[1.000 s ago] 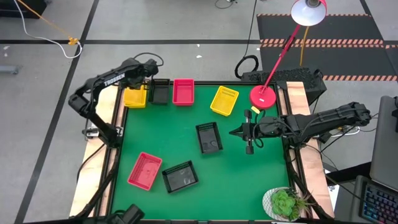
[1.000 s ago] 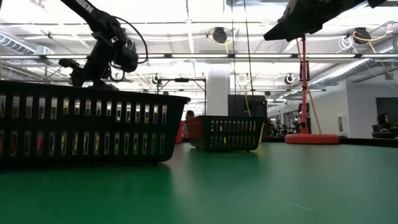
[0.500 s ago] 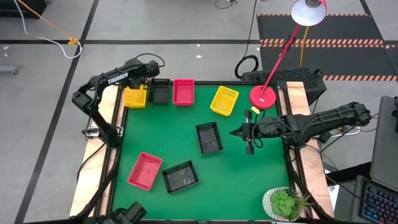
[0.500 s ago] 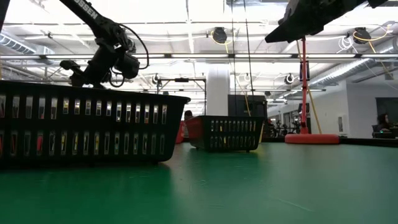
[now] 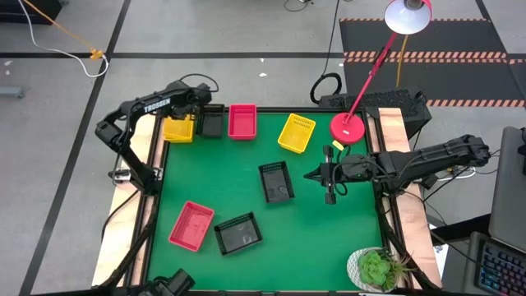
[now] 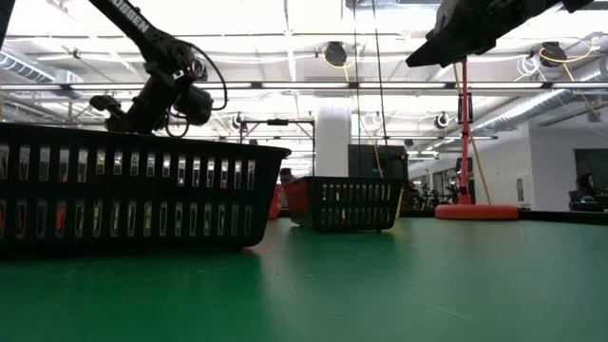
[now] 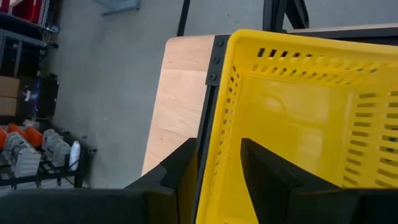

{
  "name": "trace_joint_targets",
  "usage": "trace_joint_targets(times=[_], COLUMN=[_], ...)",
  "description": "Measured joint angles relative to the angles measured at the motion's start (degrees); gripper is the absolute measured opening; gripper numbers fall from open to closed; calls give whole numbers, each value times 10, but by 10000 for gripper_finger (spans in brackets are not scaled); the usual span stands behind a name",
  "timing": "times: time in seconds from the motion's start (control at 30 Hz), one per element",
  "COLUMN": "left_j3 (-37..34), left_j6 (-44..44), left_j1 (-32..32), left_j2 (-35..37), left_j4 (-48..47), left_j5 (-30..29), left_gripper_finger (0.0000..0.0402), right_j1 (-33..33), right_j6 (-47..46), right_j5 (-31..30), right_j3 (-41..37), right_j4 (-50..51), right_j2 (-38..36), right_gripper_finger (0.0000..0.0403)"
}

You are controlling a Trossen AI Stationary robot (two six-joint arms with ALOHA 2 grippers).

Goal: Stack baskets by color
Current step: Stack the bottom yellow bin on top of the top left yellow bin

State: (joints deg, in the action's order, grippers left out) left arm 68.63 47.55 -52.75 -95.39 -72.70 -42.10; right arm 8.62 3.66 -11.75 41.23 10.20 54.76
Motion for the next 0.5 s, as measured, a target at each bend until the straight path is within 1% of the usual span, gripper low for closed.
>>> trace_joint_targets(times=[0.23,0.5], left_j3=[-2,-34], left_j6=[2,11], left_j1=[2,13], left_j2=[0,0], left_j4=[2,25], left_j5=[0,-11], left_gripper_finger=[126,126], right_j1=[0,0], right_j6=[-10,-11], right_j5=[0,0], right_j3=[0,0], right_j4=[0,22], right_j2=[0,0], right_gripper_finger=[0,0])
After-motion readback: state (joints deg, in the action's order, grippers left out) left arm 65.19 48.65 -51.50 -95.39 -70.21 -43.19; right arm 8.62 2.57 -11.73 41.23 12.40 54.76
